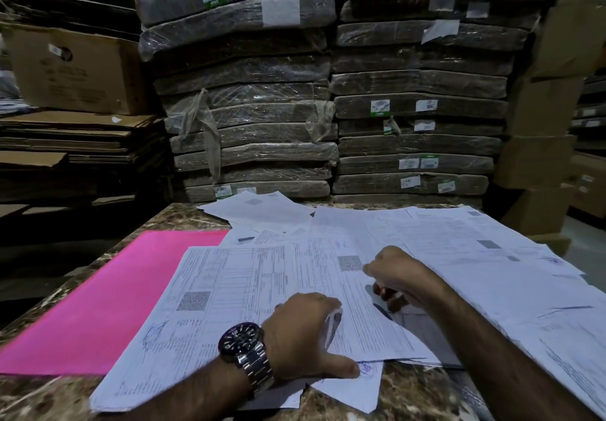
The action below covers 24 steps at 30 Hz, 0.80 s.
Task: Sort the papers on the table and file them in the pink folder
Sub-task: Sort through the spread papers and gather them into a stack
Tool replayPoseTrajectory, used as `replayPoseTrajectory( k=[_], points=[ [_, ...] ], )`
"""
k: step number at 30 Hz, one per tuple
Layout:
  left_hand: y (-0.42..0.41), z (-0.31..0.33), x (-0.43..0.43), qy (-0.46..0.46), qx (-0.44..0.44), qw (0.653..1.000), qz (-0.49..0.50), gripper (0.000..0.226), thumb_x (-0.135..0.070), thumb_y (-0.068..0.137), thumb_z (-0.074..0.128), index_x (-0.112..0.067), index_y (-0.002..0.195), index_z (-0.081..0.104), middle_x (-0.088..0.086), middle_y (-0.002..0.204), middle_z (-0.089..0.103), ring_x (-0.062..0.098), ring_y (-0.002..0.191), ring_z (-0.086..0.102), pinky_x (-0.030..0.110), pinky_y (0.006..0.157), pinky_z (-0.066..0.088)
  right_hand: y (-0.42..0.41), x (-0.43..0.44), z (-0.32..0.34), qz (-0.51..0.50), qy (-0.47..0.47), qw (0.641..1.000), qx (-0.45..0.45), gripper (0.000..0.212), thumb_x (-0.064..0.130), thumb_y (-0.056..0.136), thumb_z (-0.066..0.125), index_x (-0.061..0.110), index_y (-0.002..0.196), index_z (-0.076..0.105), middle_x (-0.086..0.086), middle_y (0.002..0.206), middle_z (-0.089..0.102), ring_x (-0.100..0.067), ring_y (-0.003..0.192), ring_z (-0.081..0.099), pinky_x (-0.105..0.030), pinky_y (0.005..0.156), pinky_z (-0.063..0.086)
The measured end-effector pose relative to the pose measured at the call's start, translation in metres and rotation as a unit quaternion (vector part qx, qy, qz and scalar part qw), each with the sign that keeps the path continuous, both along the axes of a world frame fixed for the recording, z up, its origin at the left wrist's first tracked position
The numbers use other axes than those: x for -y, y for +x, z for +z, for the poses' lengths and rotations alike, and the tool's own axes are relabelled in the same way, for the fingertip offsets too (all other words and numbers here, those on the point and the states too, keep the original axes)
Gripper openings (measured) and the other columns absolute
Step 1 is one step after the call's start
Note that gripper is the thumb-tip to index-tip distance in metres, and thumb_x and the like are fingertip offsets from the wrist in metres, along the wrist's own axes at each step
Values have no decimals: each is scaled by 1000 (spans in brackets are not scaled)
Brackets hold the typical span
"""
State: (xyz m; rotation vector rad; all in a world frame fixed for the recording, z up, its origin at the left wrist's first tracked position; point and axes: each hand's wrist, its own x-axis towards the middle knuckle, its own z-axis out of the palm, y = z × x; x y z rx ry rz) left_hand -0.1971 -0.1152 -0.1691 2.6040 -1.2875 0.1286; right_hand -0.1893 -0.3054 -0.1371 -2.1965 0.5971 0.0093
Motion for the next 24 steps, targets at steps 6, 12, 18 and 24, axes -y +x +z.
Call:
replayPoseTrajectory(
  k=[6,12,18,24],
  points=[
    [-15,1,5,4,77,997,-2,35,-46,88,49,-19,110,52,3,100,62,26,89,58,34,67,46,-5,8,-3,10,21,999,-23,13,12,90,51,5,79,52,-10,69,54,-21,63,54,-28,52,38],
    [-24,-7,5,-5,124,992,25,28,-38,97,31,-18,94,50,3,95,60,28,82,57,32,60,34,-5,15,5,-10,11,1000,12,23,21,91,51,0,90,60,-16,86,62,-25,73,54,-31,64,39],
    [-24,-11,-1,-60,127,989,54,24,-40,95,28,-23,80,38,2,87,59,23,68,51,29,58,32,-11,24,11,-22,27,999,18,42,29,94,53,-7,114,58,-16,86,57,-26,72,50,-35,66,42],
    [-20,-17,-8,-105,185,972,97,28,-38,82,42,-25,58,42,-9,49,47,10,35,42,21,34,25,-12,25,8,-23,59,998,23,37,34,93,52,-1,94,64,-14,82,66,-24,66,57,-33,66,44]
  ],
)
